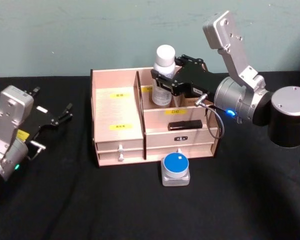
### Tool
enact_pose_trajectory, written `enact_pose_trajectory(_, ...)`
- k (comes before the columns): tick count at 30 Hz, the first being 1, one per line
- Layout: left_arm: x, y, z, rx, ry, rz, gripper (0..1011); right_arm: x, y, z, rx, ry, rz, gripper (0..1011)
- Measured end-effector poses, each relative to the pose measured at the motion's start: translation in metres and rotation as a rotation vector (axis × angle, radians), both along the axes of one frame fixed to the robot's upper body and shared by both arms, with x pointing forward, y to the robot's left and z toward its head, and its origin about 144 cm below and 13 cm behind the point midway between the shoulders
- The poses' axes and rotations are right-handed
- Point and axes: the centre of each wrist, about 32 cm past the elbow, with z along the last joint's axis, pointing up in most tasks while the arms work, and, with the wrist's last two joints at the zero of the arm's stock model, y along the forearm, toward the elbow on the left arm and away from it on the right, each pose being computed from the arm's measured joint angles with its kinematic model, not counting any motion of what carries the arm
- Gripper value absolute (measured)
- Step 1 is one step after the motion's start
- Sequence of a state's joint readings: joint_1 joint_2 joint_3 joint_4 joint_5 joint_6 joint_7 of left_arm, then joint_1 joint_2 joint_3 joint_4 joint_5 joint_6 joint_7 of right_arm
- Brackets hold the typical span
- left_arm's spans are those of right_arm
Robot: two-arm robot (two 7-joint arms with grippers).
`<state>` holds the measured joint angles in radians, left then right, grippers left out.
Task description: Pick up the facial cleanser and watermelon frost from the table and place them into the tiered storage box.
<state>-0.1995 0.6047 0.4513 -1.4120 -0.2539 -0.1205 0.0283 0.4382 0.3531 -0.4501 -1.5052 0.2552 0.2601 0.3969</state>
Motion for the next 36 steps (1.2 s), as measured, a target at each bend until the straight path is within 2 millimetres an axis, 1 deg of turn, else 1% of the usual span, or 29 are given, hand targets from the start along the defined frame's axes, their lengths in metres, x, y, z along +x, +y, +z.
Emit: enact_pose_trajectory(36, 0.0, 0.0, 0.0, 0.0, 0.0, 0.0, 1001, 0.011, 0.003, -0.027, -0.024, 0.096, 0.0, 613)
